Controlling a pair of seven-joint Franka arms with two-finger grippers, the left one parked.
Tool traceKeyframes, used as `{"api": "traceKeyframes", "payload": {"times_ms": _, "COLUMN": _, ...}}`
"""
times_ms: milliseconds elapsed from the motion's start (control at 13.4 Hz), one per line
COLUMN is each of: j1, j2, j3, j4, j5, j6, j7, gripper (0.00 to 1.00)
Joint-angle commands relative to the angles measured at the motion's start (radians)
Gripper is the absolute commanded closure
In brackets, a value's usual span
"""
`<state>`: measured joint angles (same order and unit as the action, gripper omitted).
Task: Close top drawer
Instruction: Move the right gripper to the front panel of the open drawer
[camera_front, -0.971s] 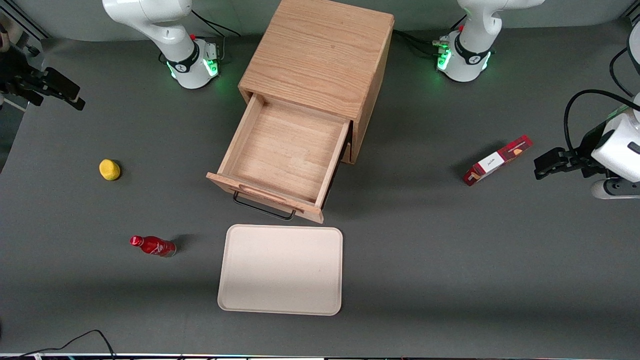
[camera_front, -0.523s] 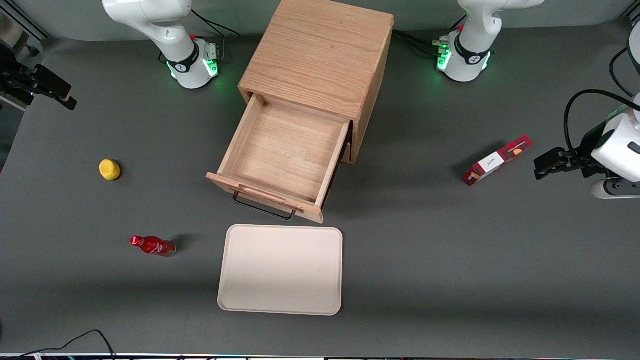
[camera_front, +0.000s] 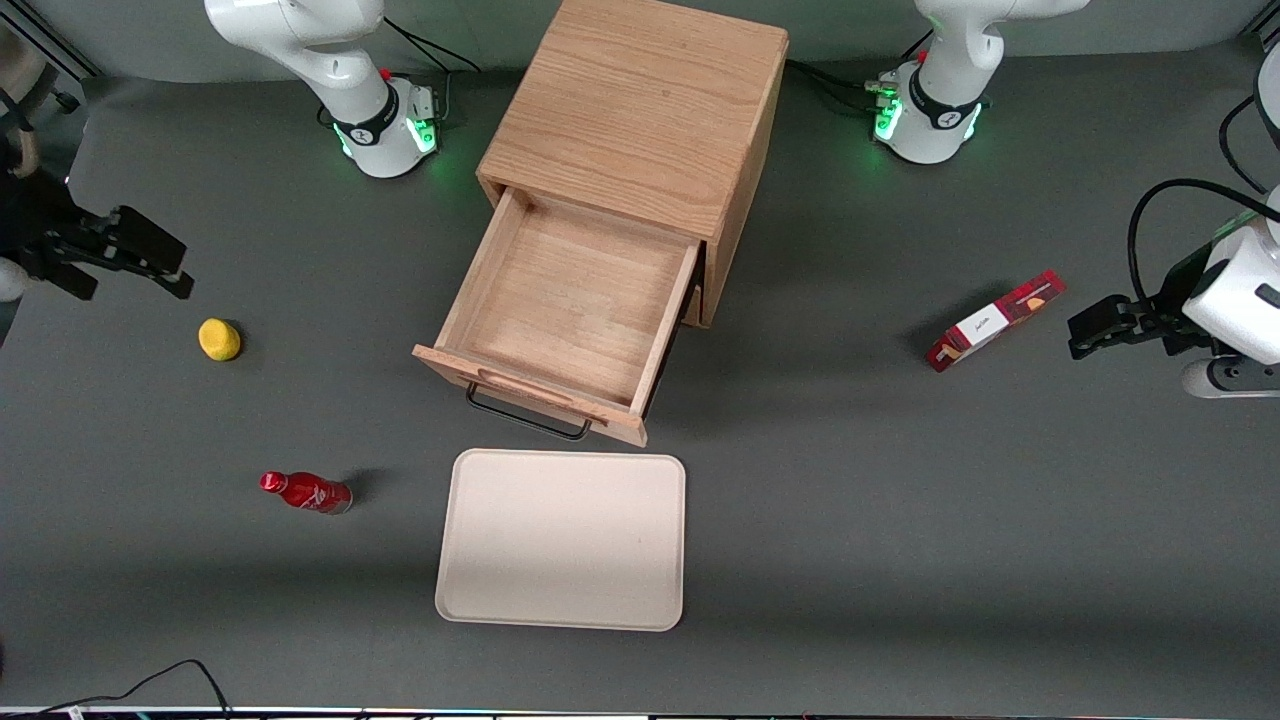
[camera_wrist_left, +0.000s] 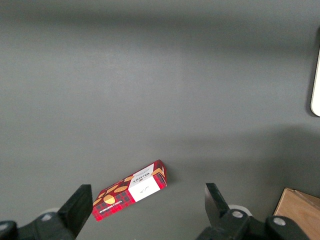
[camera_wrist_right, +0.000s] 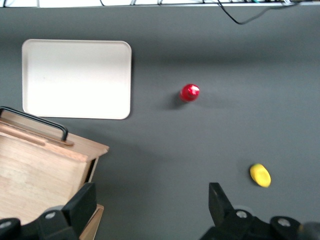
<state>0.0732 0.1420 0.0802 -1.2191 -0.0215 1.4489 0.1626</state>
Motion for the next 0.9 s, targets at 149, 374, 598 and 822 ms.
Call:
{"api": "traceKeyframes", "payload": {"times_ms": 149, "j1": 0.000, "j2": 0.093, "j3": 0.079, "j4": 0.115, "j5": 0.116, "j6": 0.054, "j7": -0.029, "gripper": 0.00}}
{"api": "traceKeyframes", "payload": {"times_ms": 374, "j1": 0.000, "j2": 0.131, "j3": 0.136, "j4": 0.112, "j5": 0.132, "j6": 0.068, "j7": -0.151, "gripper": 0.00}}
{"api": "traceKeyframes", "payload": {"times_ms": 598, "j1": 0.011, "j2": 0.220, "j3": 0.174, "j4": 0.141, "j5": 0.110, "j6": 0.080, "j7": -0.418, "gripper": 0.00}}
{"api": "traceKeyframes", "payload": {"times_ms": 822, "j1": 0.013, "j2": 0.290, "j3": 0.191, "j4": 0.159, "j5": 0.109, "j6": 0.084, "j7": -0.597, "gripper": 0.00}}
